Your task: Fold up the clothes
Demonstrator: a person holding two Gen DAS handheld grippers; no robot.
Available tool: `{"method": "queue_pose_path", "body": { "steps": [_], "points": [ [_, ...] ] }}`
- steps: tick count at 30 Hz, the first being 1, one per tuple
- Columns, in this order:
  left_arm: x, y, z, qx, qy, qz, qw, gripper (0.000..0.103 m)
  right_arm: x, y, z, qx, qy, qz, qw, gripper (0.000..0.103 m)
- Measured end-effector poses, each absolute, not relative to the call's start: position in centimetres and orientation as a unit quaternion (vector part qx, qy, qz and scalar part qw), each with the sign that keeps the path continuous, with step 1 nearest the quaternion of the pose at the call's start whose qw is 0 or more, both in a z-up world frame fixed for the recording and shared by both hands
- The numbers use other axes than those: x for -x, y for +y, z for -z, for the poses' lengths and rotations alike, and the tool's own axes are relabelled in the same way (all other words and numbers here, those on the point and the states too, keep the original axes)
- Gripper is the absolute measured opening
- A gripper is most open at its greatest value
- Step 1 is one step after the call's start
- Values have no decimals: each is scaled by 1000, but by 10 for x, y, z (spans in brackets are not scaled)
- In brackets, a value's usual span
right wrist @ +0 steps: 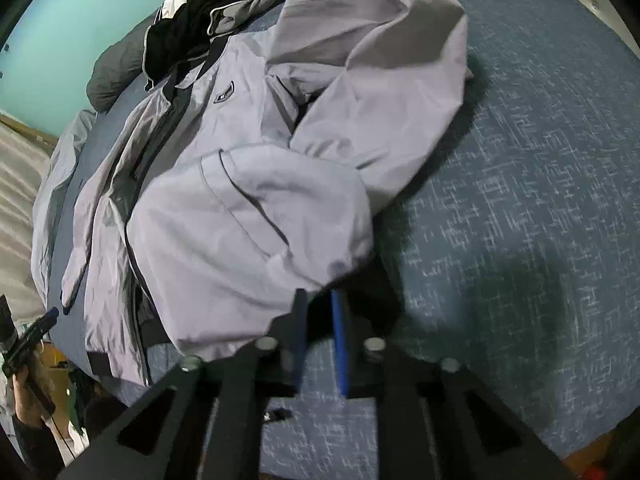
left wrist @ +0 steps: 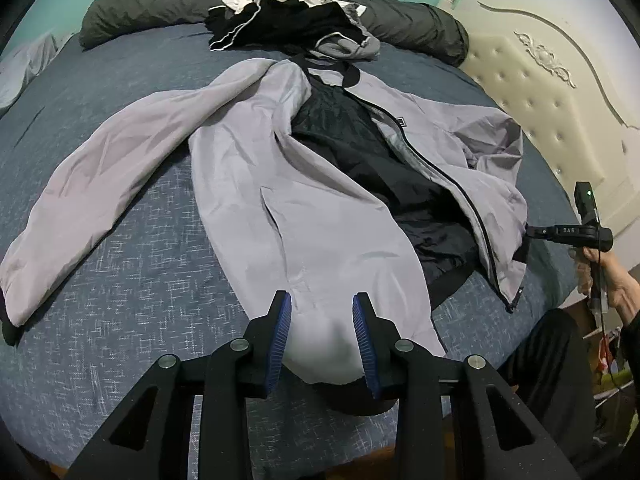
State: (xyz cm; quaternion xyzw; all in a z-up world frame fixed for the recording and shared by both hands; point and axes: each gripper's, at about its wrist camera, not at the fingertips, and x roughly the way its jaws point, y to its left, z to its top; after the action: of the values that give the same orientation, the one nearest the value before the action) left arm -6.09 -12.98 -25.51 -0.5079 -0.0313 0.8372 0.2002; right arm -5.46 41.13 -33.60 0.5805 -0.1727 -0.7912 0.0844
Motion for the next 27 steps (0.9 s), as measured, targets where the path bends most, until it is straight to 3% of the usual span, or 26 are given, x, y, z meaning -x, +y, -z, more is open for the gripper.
{"method": "queue_pose_path", "body": {
  "steps": [13, 22, 27],
  "points": [
    [57, -119, 260, 510, -32, -833, 213, 35, 3, 457, 356, -592, -218, 772, 73, 2],
    [60, -113, 249, 504, -27, -836, 215, 35, 17, 441, 311, -542, -156, 822, 77, 3],
    [59, -110, 248, 505, -28, -835, 217, 35, 39, 429, 313, -549, -115, 824, 79, 4]
  ]
}}
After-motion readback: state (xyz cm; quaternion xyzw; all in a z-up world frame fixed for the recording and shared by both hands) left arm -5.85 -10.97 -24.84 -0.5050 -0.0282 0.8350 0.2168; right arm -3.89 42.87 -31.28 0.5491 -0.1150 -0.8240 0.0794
